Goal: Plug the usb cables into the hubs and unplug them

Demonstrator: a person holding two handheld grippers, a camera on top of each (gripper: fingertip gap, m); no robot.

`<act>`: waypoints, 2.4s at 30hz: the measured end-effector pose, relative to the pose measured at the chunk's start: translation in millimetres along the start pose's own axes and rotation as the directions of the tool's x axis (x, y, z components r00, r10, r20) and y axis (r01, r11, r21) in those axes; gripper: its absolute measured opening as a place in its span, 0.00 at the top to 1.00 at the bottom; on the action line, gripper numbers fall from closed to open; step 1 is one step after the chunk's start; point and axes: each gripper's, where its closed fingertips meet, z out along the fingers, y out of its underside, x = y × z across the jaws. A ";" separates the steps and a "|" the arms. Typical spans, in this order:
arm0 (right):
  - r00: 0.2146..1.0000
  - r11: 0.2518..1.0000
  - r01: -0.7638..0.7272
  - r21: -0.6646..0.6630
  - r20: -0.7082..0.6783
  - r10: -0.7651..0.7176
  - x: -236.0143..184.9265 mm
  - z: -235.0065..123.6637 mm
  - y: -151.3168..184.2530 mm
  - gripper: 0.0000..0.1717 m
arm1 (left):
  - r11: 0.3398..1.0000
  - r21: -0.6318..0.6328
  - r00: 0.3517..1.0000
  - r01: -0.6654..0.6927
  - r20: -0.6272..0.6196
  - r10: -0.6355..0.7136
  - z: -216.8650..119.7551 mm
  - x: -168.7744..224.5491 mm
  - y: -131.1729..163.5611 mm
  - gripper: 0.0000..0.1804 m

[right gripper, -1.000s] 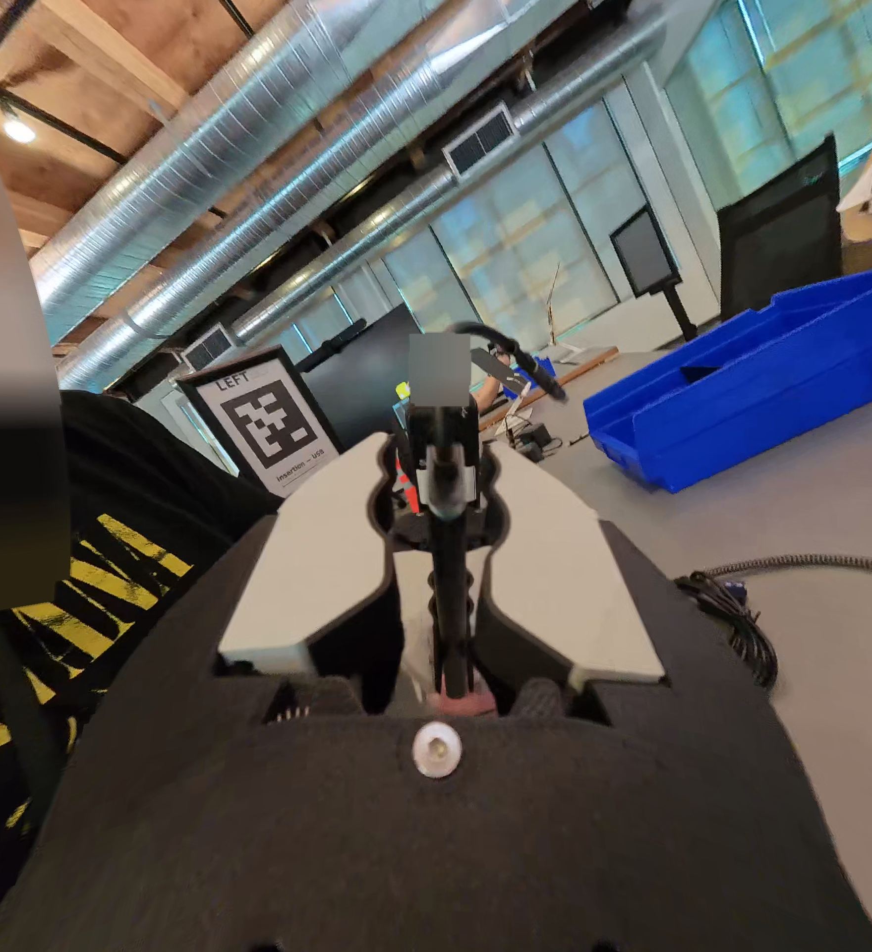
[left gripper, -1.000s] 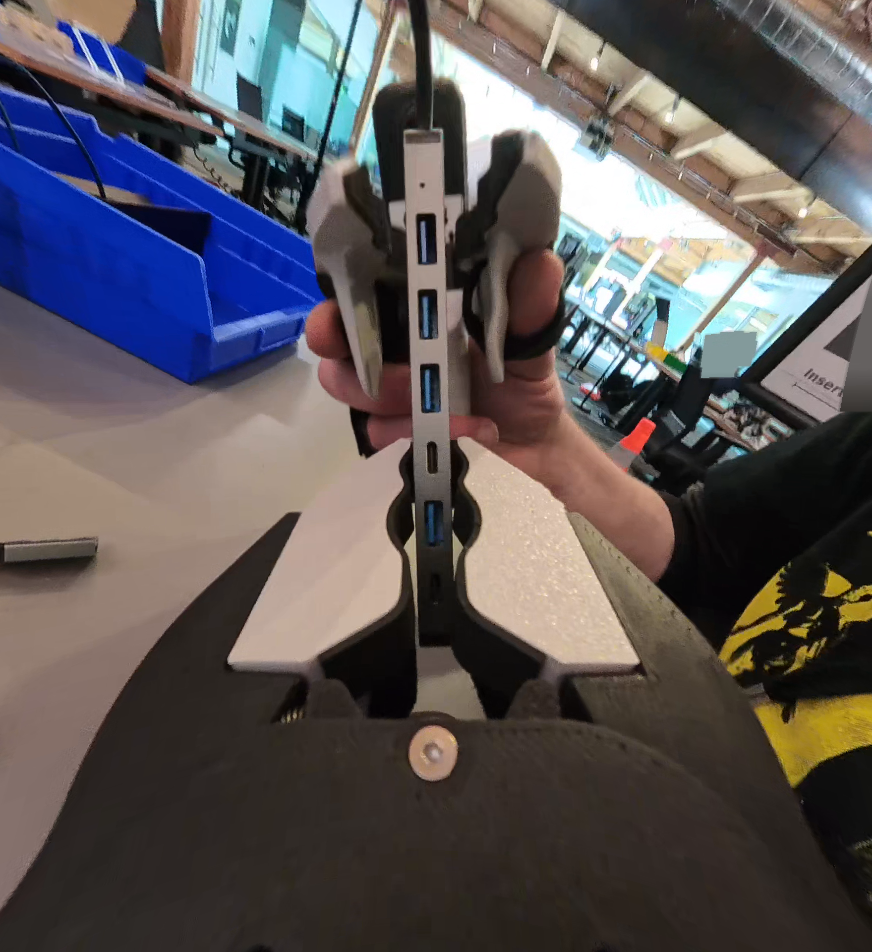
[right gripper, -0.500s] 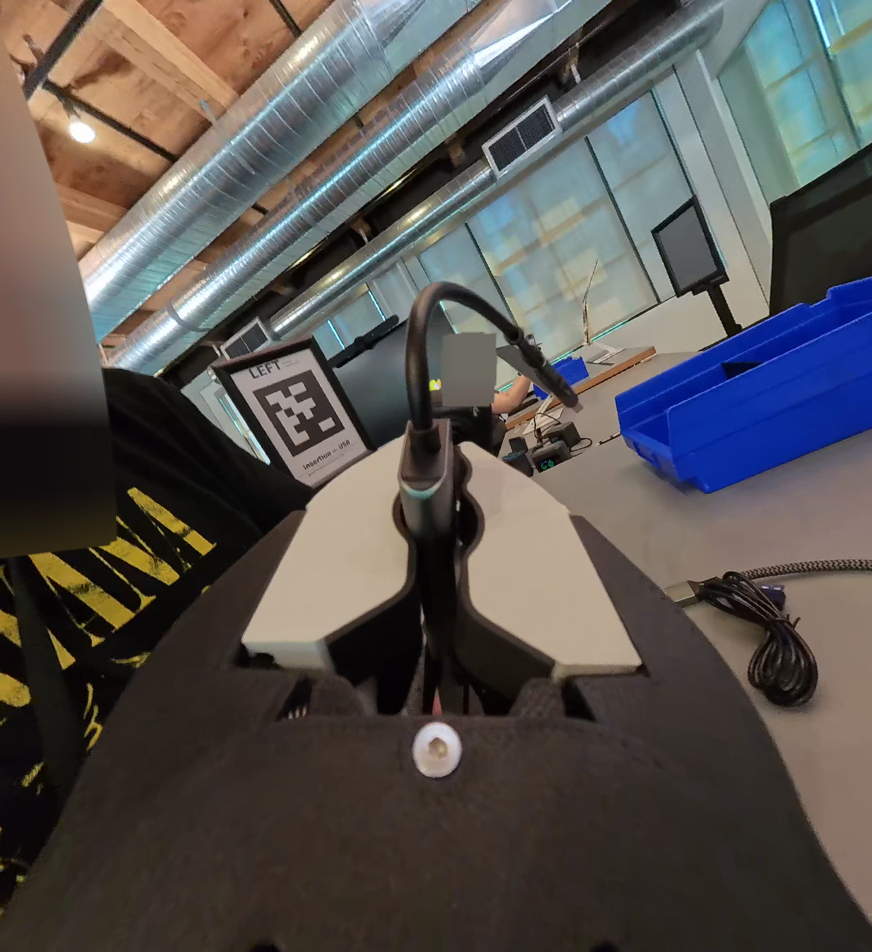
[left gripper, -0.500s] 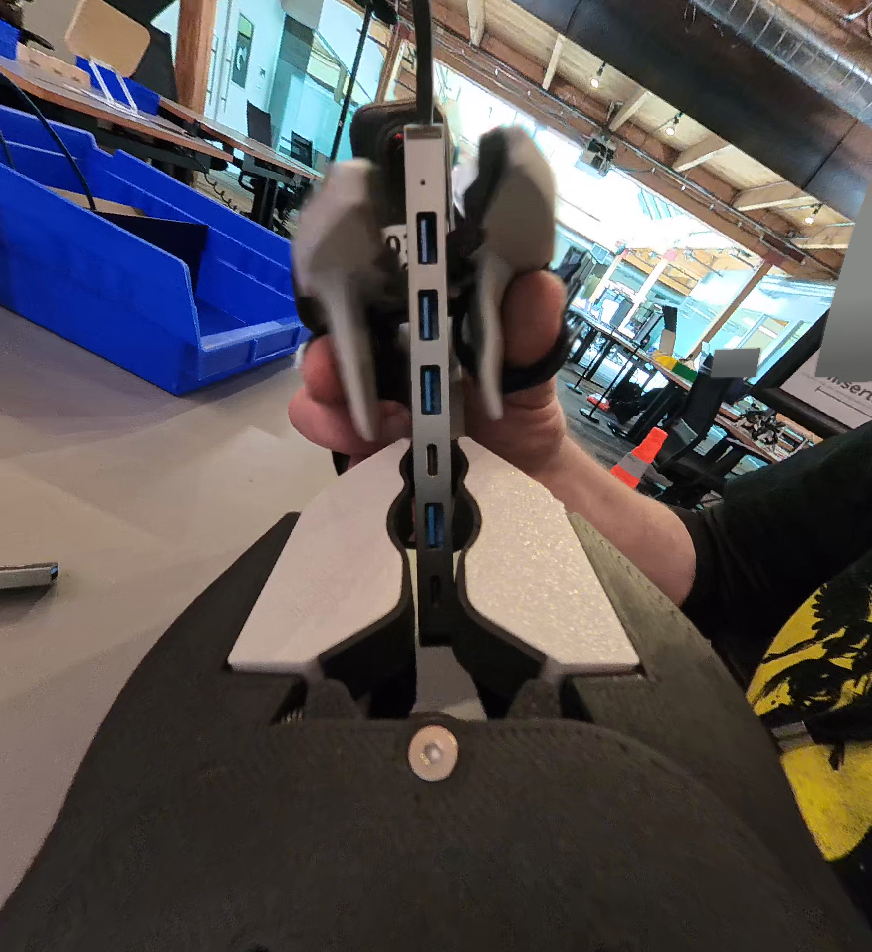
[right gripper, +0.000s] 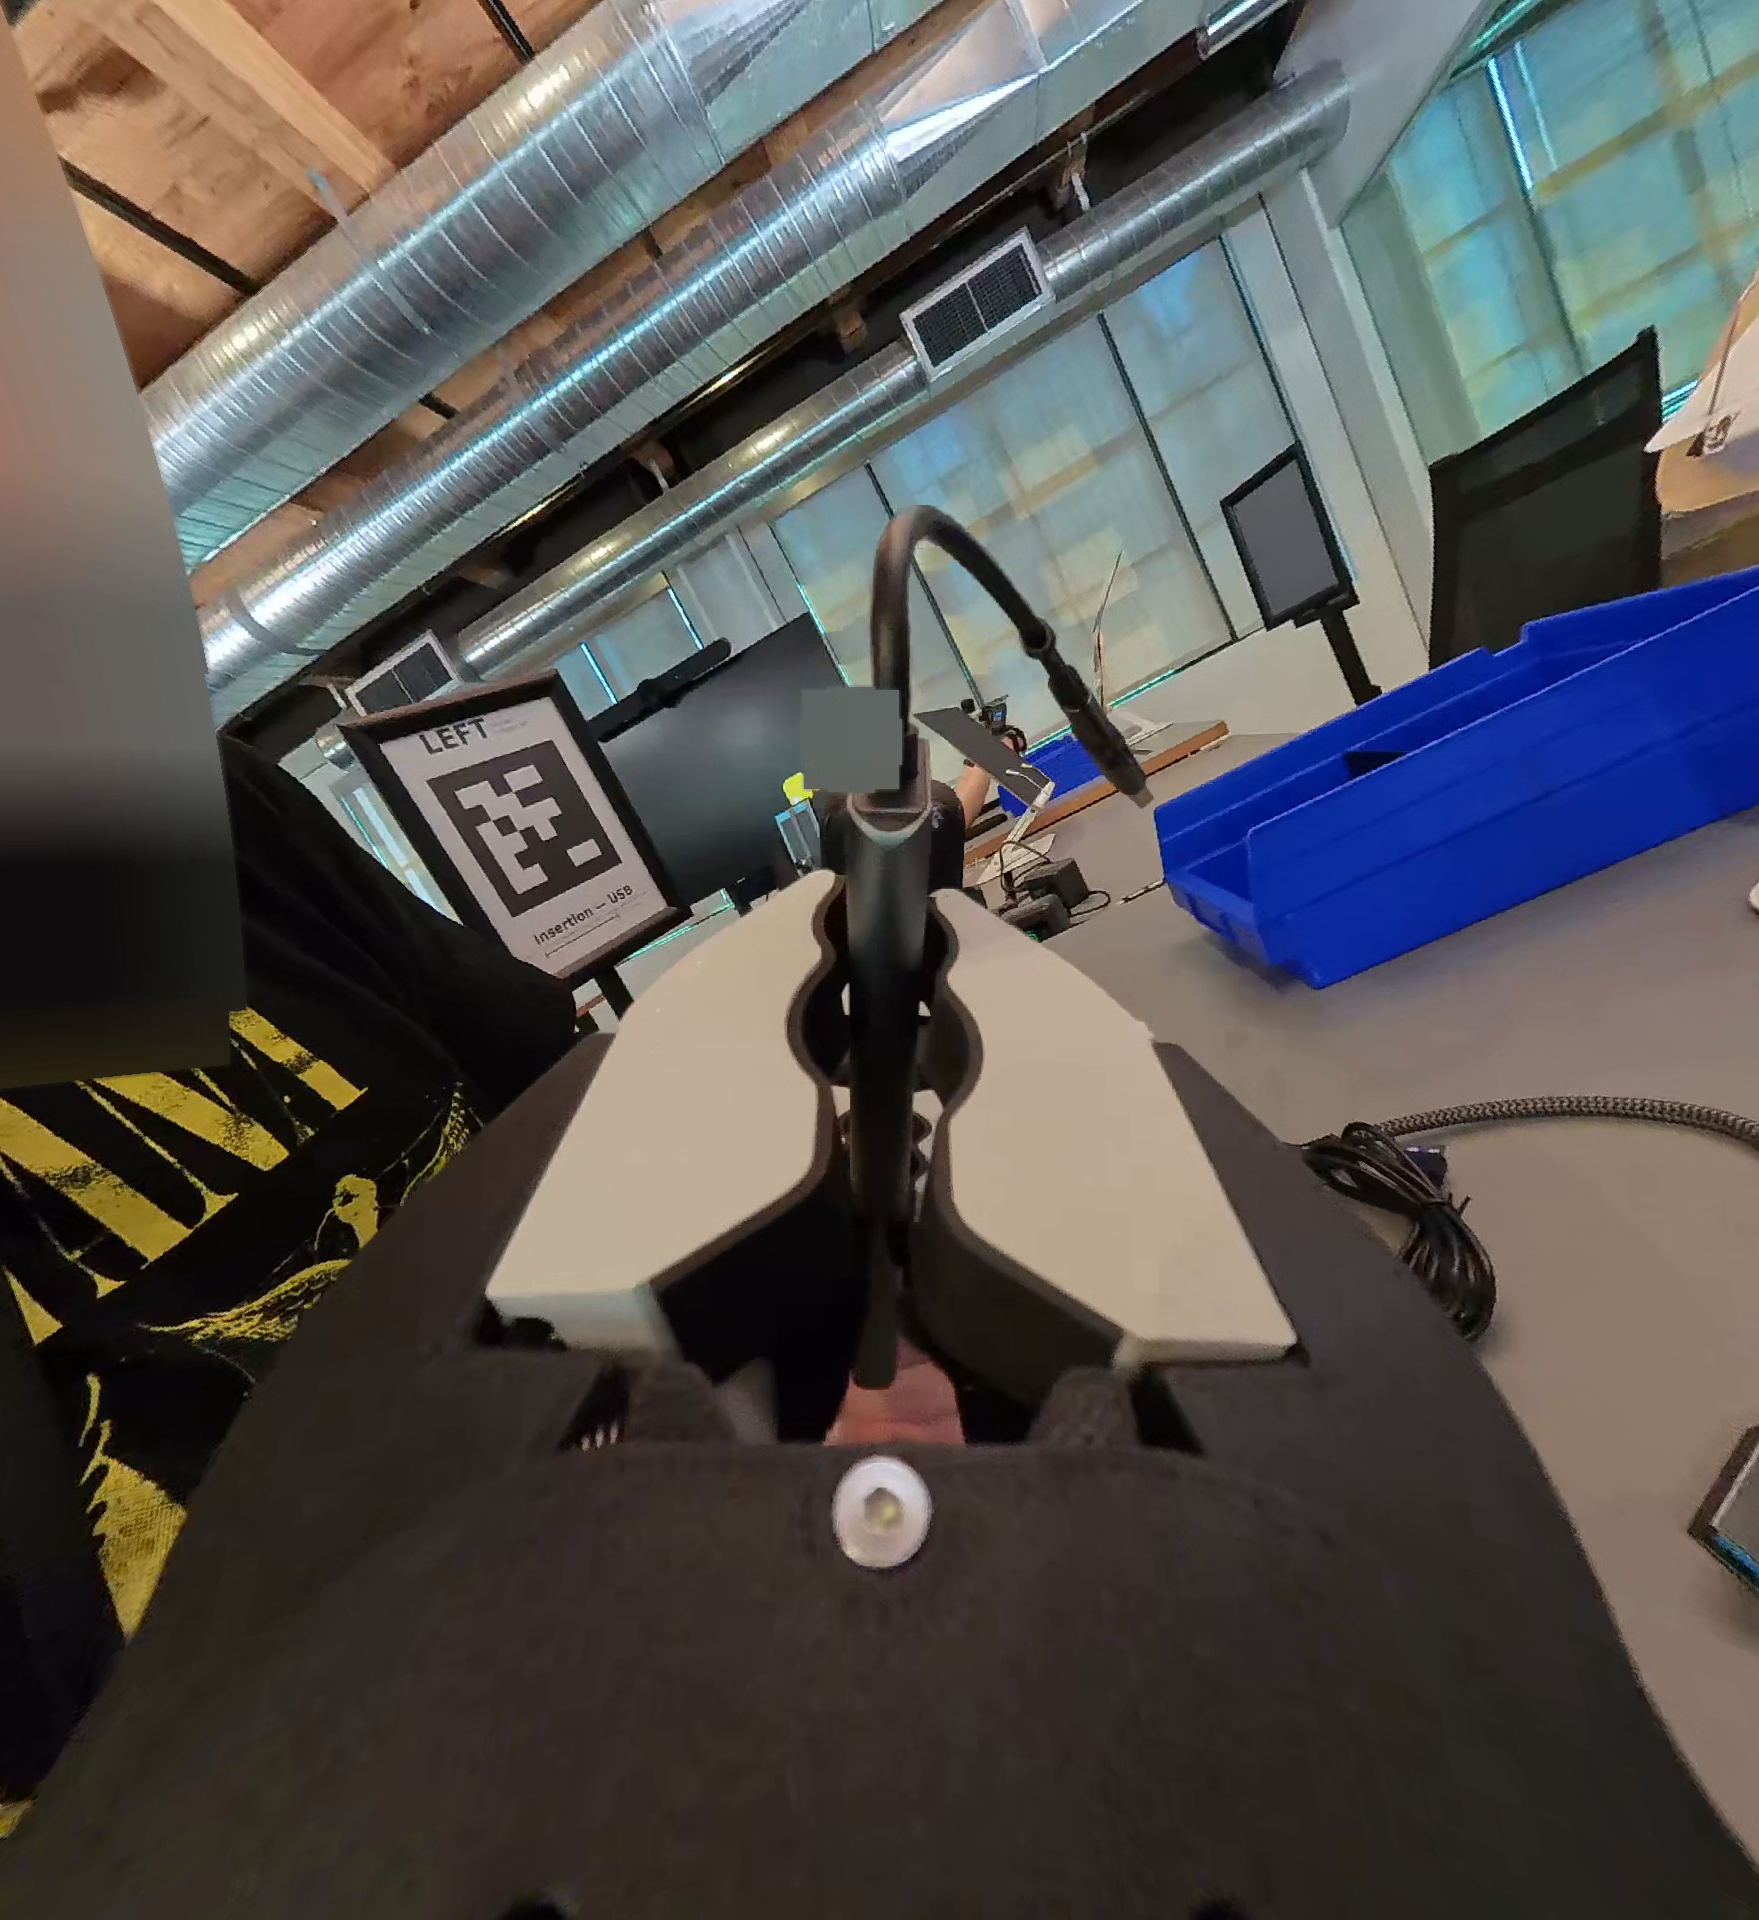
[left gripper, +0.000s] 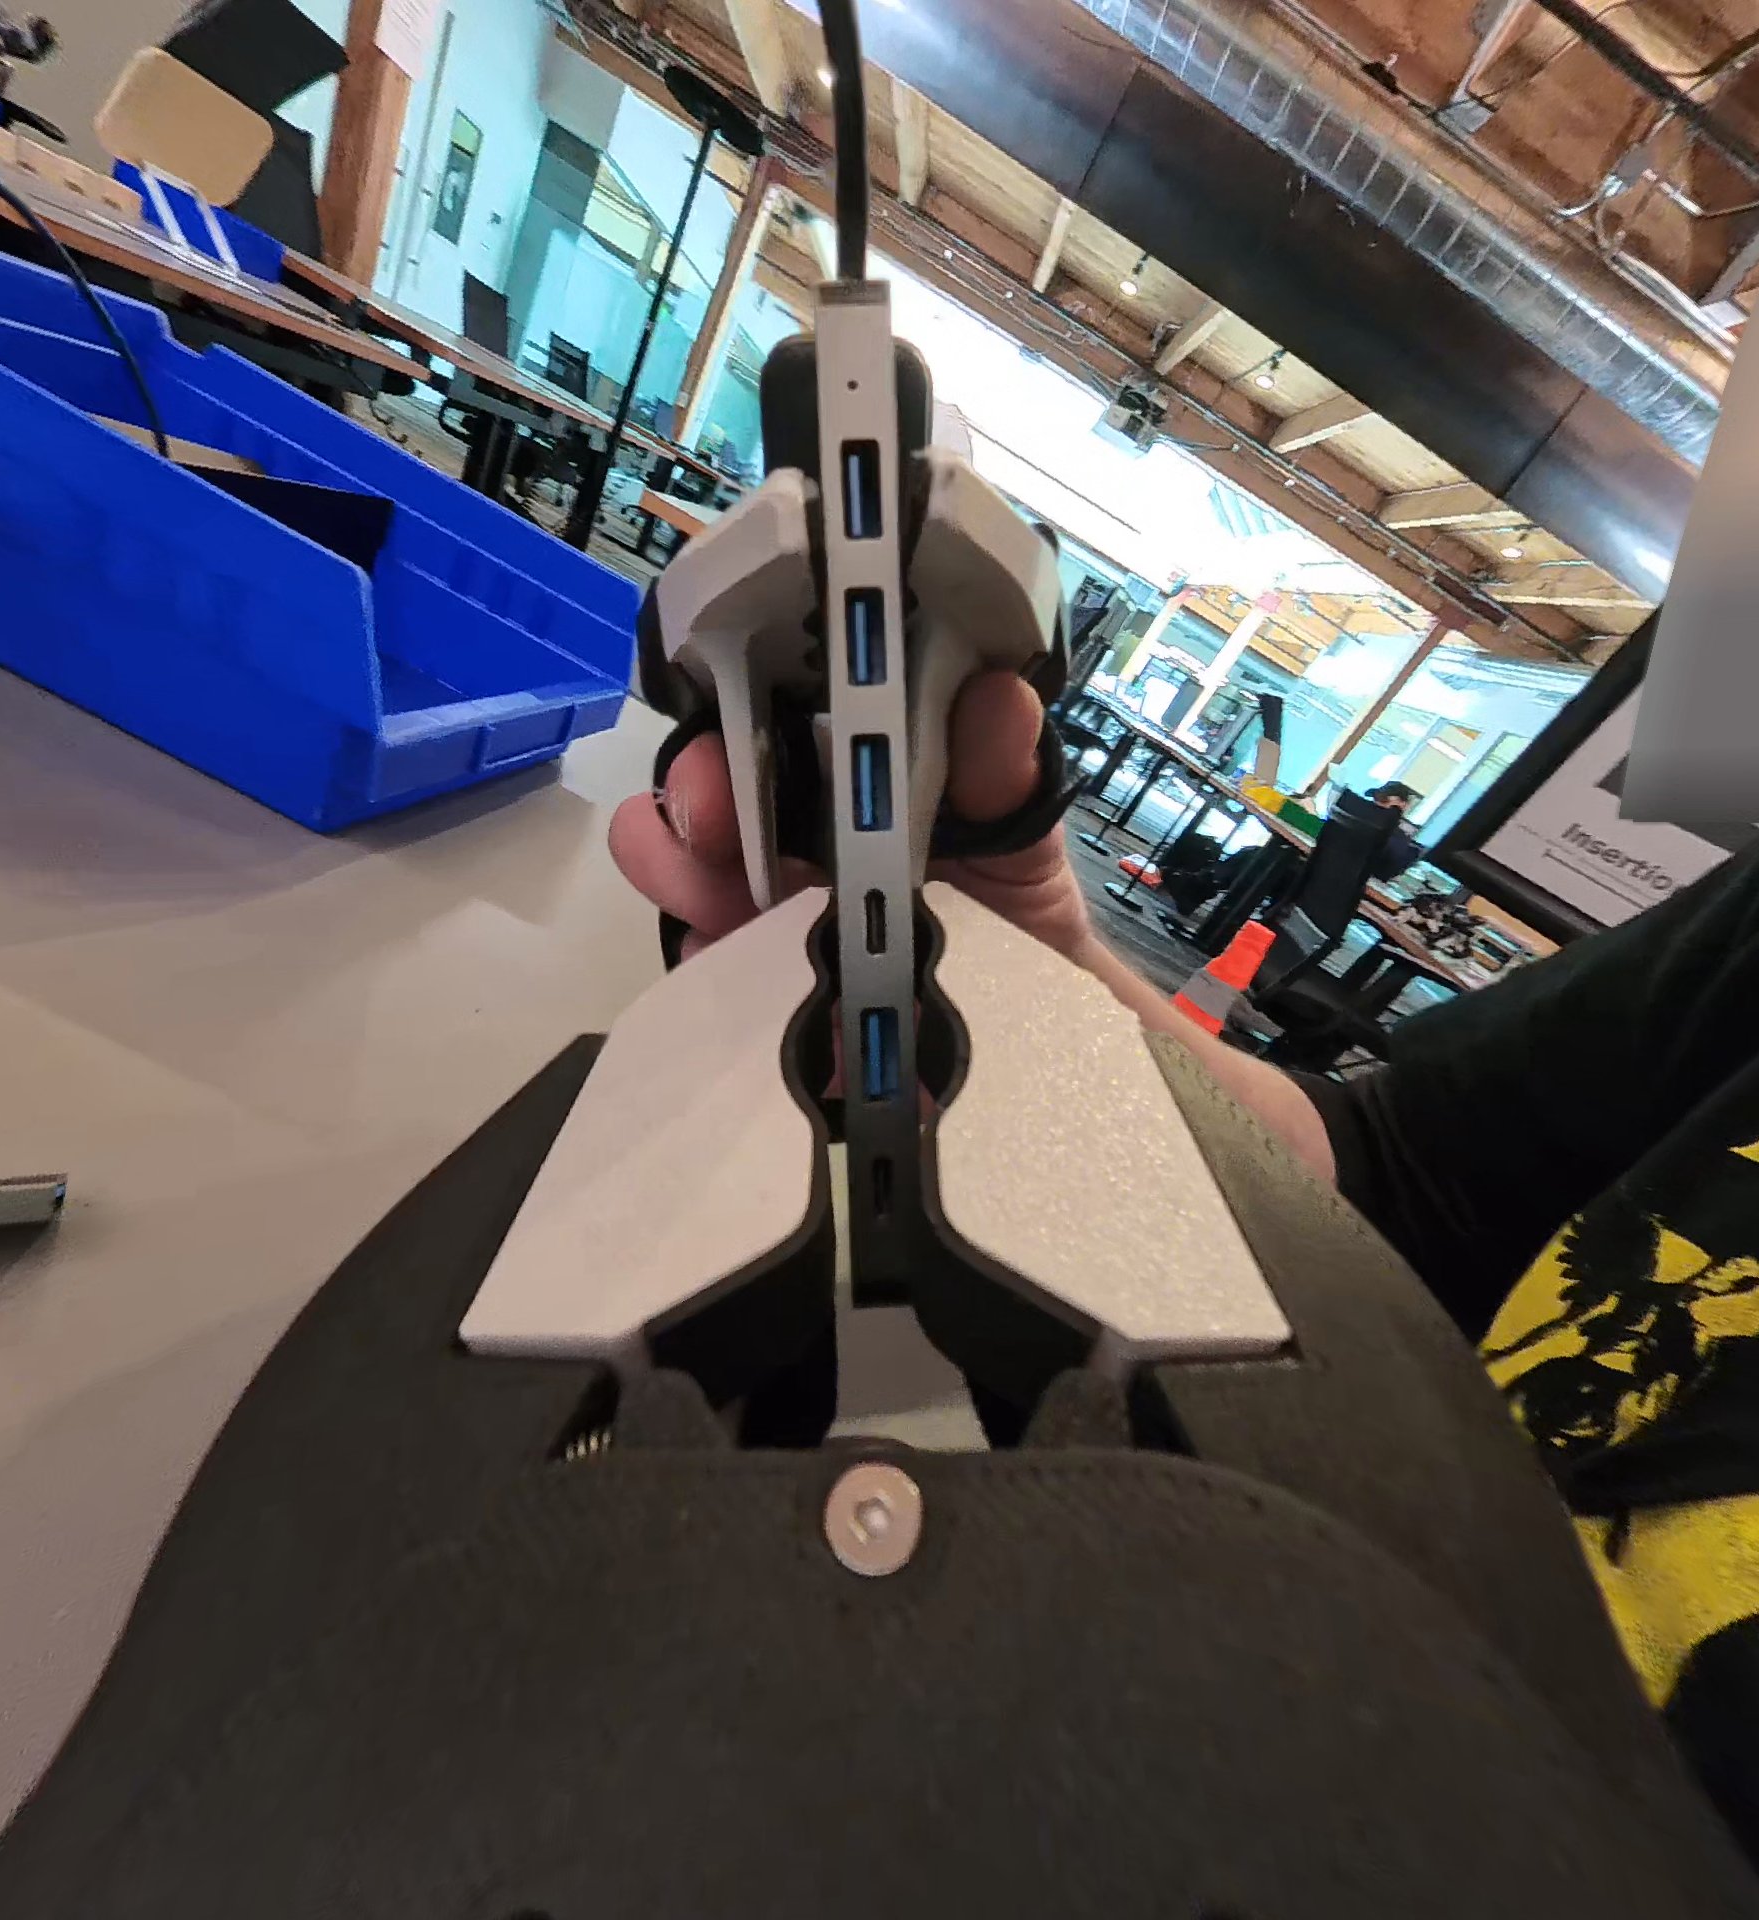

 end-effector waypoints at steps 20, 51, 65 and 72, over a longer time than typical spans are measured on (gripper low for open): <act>0.921 0.968 0.172 -0.184 0.378 -0.092 -45.7 3.4 13.7 0.66 | 0.913 -0.098 0.759 0.395 -0.525 -0.385 1.4 56.4 -7.3 0.94; 0.998 0.998 0.056 -0.041 0.015 -0.055 -8.4 -14.2 -6.6 0.94 | 0.991 -0.018 0.981 -0.131 0.140 0.132 16.7 -1.8 -6.7 0.94; 0.996 0.988 0.078 -0.130 -0.019 -0.082 -2.5 -18.8 -3.1 0.90 | 0.997 -0.015 0.991 -0.073 0.108 0.074 14.1 -3.6 -11.9 0.94; 0.997 0.990 0.074 -0.122 -0.011 -0.076 -0.5 -20.0 7.1 0.94 | 0.999 0.008 0.997 -0.045 0.065 0.044 17.8 -2.1 -9.4 0.94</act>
